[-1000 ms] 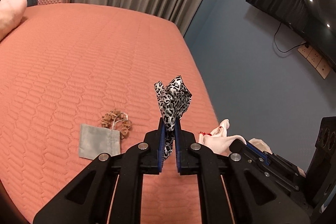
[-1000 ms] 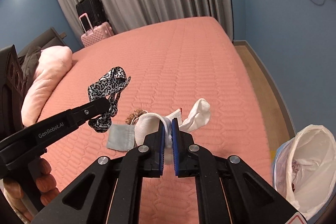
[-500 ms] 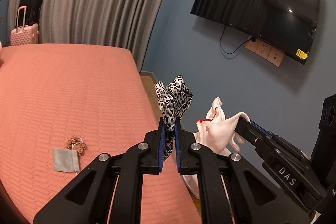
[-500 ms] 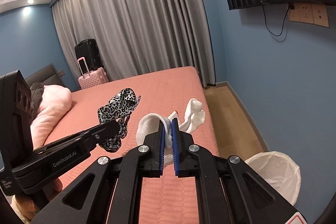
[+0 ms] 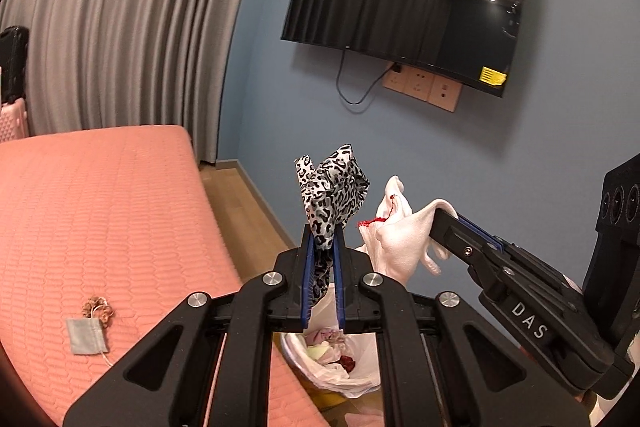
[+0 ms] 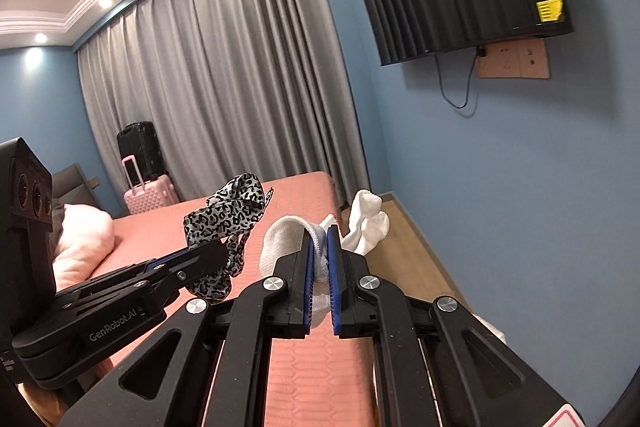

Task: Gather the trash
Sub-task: 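Carry the scrunchie and white sock over the trash bin, then open both tools to drop the scrunchie and sock into the bin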

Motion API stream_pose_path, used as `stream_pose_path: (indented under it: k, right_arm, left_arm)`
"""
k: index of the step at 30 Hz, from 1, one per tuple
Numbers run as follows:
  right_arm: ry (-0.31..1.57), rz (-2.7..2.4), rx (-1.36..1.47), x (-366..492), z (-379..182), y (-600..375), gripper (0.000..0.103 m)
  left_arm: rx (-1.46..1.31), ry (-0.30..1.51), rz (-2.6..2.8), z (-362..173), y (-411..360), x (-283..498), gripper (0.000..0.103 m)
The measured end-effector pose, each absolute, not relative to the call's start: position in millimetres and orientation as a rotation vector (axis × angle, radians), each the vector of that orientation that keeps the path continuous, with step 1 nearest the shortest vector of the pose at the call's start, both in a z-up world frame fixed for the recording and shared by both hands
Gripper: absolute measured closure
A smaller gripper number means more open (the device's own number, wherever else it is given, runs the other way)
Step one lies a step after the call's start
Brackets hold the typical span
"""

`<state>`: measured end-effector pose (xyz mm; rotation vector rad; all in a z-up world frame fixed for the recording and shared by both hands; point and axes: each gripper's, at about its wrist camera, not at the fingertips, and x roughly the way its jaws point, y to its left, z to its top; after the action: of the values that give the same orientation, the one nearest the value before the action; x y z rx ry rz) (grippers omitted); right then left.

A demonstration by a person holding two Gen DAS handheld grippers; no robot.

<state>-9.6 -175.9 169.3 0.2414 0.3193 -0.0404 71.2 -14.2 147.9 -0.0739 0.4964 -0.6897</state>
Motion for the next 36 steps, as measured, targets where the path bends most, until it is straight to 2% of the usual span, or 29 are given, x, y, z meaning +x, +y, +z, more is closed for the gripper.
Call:
stream_pose_path:
  k: [16, 31, 33, 35, 36]
  right_arm:
    - [0.312, -0.133, 0.286, -36, 156, -231, 0.097]
    - [0.451, -0.192, 0.332, -1, 95, -277, 0.097]
    - [0.474, -0.197, 0.340, 7, 85, -282, 0.096]
    - [0.492, -0.197, 0.347, 13, 77, -286, 0.094]
    - [0.497, -0.201, 0.349, 16, 74, -287, 0.092]
  left_arm:
    - [-0.008, 0.513, -0.778, 146, -69, 51, 0.094]
    - [0.011, 0.642, -0.836, 99, -116, 84, 0.092]
    - [0.013, 0.664, -0.828, 92, -122, 91, 0.087]
    - [0.006, 0.668, -0.820, 88, -125, 95, 0.062]
    - [0.004, 0.663, -0.812, 87, -126, 96, 0.055]
